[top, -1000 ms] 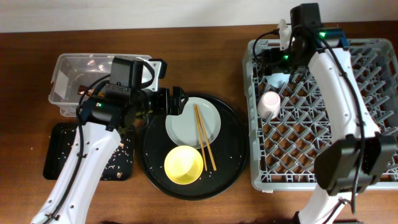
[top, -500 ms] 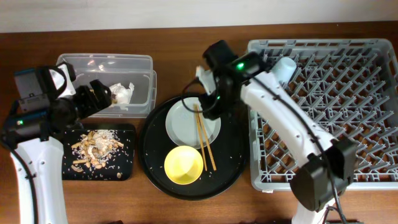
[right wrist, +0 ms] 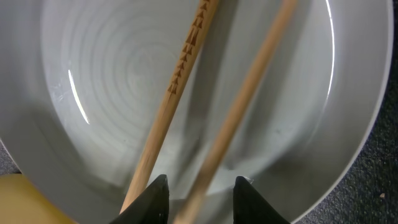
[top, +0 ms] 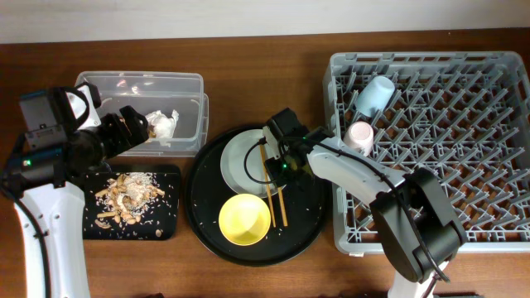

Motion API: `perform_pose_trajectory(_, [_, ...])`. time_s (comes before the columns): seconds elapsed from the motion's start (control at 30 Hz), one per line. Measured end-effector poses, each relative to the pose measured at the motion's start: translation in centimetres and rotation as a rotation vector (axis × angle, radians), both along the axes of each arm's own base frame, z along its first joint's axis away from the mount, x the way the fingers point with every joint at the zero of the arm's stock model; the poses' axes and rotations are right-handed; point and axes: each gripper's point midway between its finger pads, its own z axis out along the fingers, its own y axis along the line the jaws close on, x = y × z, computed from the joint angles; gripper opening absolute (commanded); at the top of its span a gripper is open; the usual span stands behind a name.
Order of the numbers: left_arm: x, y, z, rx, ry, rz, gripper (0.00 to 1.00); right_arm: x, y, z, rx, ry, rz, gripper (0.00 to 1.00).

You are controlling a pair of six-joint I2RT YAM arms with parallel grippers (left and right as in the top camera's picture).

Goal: Sort waste into correct bins and load items into the dishwasher rack
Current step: 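Grasp one chopstick on the plate with the right gripper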

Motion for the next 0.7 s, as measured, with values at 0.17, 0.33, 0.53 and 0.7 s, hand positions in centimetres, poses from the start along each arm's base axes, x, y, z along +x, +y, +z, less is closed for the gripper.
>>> perform_pose_trajectory(0.17, [0.01, 0.00, 0.01, 0.000, 0.000, 0.000, 1.00, -0.07, -0.04, -0.08, -0.001, 0.003, -0.003, 0.26])
perform_pose_trajectory(0.33, [0.01, 0.00, 0.01, 0.000, 0.000, 0.000, 0.99, -0.07, -0.04, -0.08, -0.001, 0.003, -0.003, 0.22])
perform_pose_trajectory(0.53, [0.00, 0.00, 0.00, 0.000, 0.000, 0.000, 0.99, -0.33, -0.21, -0.40, -0.005, 0.009, -0.002, 0.22])
perform_pose_trajectory(0.7, [0.01, 0.00, 0.01, 0.000, 0.000, 0.000, 0.99, -0.55, -0.35, -0.75, -0.007, 0.013, -0.003, 0.14])
